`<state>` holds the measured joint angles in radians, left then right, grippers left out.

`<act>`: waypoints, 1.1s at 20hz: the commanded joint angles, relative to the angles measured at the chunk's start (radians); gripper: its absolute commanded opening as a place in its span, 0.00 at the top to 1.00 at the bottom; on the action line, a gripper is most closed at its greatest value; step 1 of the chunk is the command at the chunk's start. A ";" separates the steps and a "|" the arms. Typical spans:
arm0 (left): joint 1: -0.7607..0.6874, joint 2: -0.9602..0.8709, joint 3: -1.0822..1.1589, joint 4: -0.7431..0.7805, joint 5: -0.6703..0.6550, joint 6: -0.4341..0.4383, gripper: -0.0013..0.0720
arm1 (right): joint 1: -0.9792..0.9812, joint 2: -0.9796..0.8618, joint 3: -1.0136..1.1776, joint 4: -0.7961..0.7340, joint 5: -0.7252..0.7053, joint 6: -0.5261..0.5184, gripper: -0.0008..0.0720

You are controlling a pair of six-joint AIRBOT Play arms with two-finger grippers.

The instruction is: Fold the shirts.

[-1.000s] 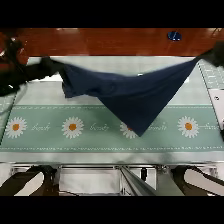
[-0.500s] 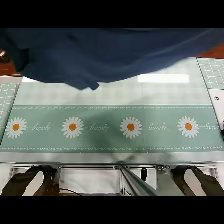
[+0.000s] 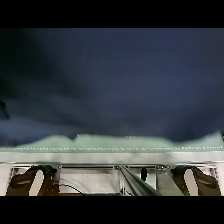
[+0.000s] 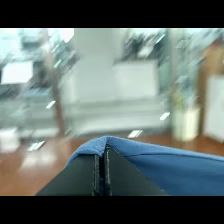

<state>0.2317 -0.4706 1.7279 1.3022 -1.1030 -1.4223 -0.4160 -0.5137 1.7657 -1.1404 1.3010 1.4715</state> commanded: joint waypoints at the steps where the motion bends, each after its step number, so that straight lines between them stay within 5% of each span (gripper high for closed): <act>1: 0.005 0.032 -0.033 0.113 -0.135 -0.042 0.96 | 0.000 0.020 -0.002 -0.048 0.075 0.018 0.95; 4: 0.005 0.014 -0.177 0.099 -0.144 -0.069 0.96 | 0.000 0.010 -0.074 -0.021 0.077 0.025 0.95; 8: 0.004 -0.090 -0.444 -0.138 -0.107 -0.041 0.96 | 0.001 -0.058 -0.302 0.118 0.060 -0.022 0.95; 12: -0.025 -0.324 -0.607 -0.234 0.133 -0.007 0.96 | 0.066 -0.293 -0.469 0.316 -0.029 -0.164 0.95; 18: -0.154 -0.809 -0.512 -0.257 0.396 -0.004 0.96 | 0.192 -0.829 -0.389 0.238 -0.270 -0.190 0.95; 22: -0.164 -1.056 -0.330 -0.257 0.400 -0.060 0.96 | 0.195 -1.151 -0.139 0.241 -0.270 -0.142 0.95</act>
<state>0.0853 -1.3518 1.2984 1.0523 -0.7464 -1.4425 -0.2325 -1.4445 1.4899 -0.9009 1.0679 1.2995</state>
